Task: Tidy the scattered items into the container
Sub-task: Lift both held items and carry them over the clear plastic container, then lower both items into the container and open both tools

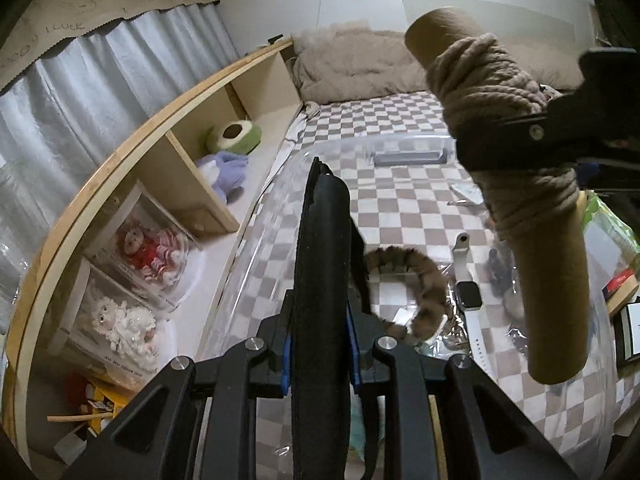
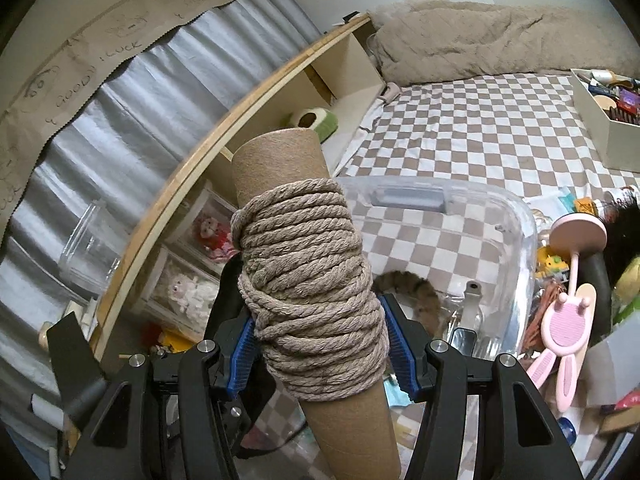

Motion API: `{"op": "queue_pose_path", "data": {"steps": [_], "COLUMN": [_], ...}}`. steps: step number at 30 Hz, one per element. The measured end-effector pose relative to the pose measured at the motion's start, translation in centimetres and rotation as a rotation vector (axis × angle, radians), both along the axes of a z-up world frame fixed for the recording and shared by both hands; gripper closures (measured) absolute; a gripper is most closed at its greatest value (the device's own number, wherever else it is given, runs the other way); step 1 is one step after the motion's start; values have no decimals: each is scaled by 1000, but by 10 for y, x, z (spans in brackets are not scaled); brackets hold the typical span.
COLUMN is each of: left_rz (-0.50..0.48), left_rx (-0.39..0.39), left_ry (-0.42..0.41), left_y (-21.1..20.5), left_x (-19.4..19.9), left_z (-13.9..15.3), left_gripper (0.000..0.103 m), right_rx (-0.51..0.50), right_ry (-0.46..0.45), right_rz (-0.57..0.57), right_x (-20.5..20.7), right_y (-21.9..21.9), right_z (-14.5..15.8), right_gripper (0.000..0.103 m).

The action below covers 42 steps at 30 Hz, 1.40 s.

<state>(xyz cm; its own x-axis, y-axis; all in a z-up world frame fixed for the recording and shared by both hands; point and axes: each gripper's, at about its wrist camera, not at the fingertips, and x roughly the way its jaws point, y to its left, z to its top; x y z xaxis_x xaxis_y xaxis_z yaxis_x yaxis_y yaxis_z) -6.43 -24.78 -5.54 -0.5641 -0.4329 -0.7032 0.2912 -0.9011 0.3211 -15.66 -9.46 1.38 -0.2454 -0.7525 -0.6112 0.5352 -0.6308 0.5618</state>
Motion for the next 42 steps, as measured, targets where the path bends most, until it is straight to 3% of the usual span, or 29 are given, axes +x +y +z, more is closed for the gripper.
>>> {"op": "queue_pose_path", "data": {"steps": [1, 2, 3, 4, 5, 12, 22, 33, 34, 36, 42], "left_rz": [1, 7, 18, 28, 27, 2, 16, 25, 28, 31, 33], "left_rx": [6, 4, -13, -45, -69, -77, -34, -1, -5, -6, 25], "left_ry": [-4, -7, -6, 3, 16, 51, 112, 124, 124, 125, 133], "left_y": [-1, -2, -2, 1, 4, 5, -5, -9, -9, -11, -14], "left_x": [0, 0, -1, -1, 1, 10, 21, 24, 24, 25, 28], "left_z": [-1, -1, 0, 2, 4, 15, 32, 34, 34, 34, 35], "left_gripper": [78, 58, 29, 21, 19, 19, 18, 18, 18, 18, 18], "right_rx": [3, 5, 6, 8, 12, 65, 154, 474, 497, 514, 530], "right_ry": [-1, -4, -7, -12, -17, -26, -140, 28, 55, 115, 175], "right_rz": [-1, -1, -1, 1, 3, 14, -22, -159, -180, -195, -161], "right_x": [-1, -1, -1, -1, -1, 2, -1, 15, 15, 17, 22], "right_y": [0, 0, -1, -2, -4, -16, -24, -38, -37, -34, -34], "right_z": [-1, -2, -3, -4, -6, -17, -54, -47, -43, -35, -26], "right_gripper": [44, 44, 44, 44, 44, 44, 44, 43, 37, 30, 29]}}
